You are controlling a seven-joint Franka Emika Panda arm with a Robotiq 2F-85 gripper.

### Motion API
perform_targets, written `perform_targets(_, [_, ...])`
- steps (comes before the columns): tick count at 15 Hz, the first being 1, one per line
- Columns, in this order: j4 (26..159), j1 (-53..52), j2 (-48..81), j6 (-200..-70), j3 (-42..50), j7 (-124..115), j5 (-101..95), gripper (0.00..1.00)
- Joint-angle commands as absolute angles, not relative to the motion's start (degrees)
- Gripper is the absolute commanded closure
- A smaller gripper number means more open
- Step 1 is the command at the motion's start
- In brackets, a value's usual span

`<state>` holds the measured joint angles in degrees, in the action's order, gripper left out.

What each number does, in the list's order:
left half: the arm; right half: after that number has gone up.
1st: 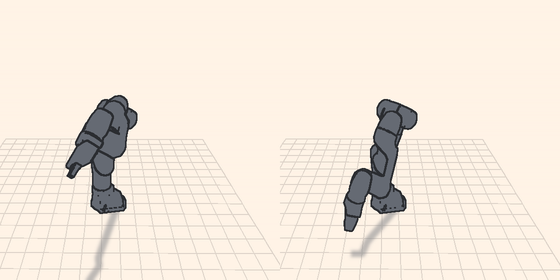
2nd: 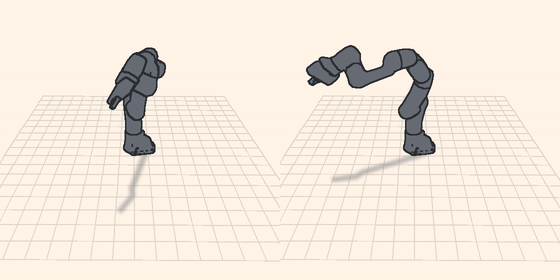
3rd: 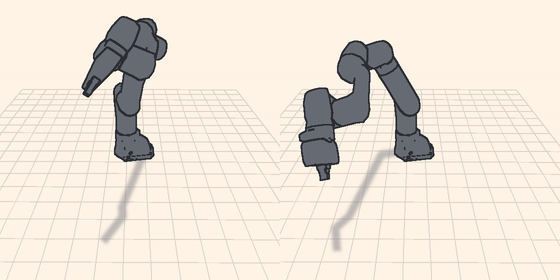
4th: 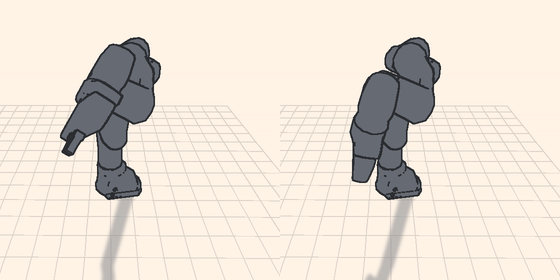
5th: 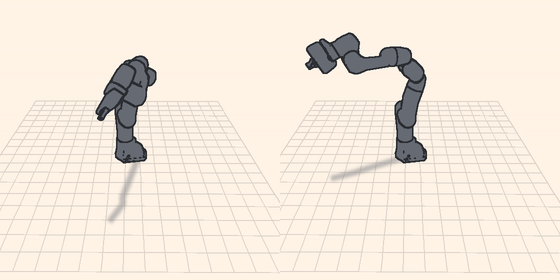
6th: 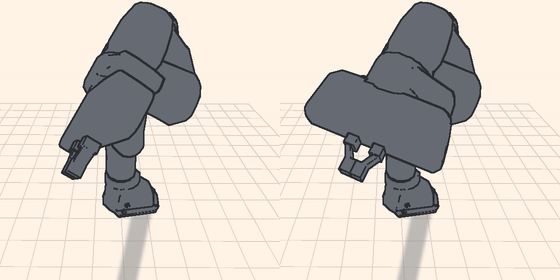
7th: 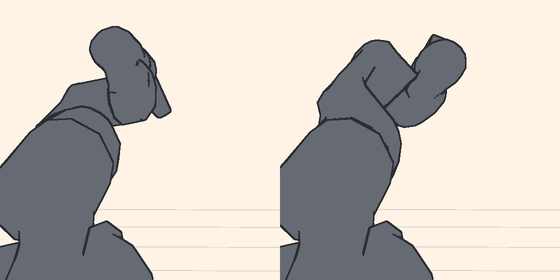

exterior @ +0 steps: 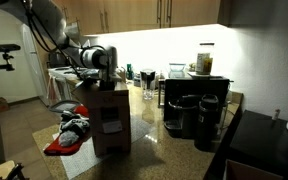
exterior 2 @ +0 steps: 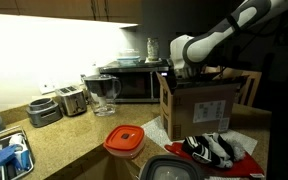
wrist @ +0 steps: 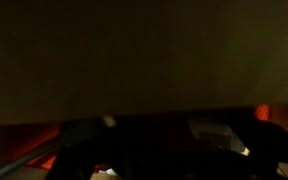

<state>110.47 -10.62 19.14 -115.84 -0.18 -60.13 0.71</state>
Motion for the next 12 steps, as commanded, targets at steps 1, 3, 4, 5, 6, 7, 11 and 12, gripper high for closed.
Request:
perform_targets(1, [114.15,-10.82,15.13,-118.51,-0.11,-62.3,-1.32,0.0])
perform_targets(3, [115.29,-10.46,12.15,-119.25,-0.06,-62.42,-1.46,0.0])
perform_targets(4, [116.04,-10.27,10.39,-119.71,-0.07,-62.51,-1.42,0.0])
perform_targets(5, [116.68,-10.06,8.9,-120.06,-0.16,-62.48,-1.23,0.0])
perform_targets(6, [117.42,-9.89,7.14,-120.22,-0.26,-62.79,-1.25,0.0])
perform_targets(7, [118.04,-9.72,5.55,-120.25,-0.42,-63.22,-1.34,0.0])
perform_targets(11, [119.75,-8.93,0.8,-119.17,-1.29,-64.45,-1.05,0.0])
perform_targets(12, [120.16,-8.68,0.01,-118.83,-1.58,-64.31,-0.64,0.0])
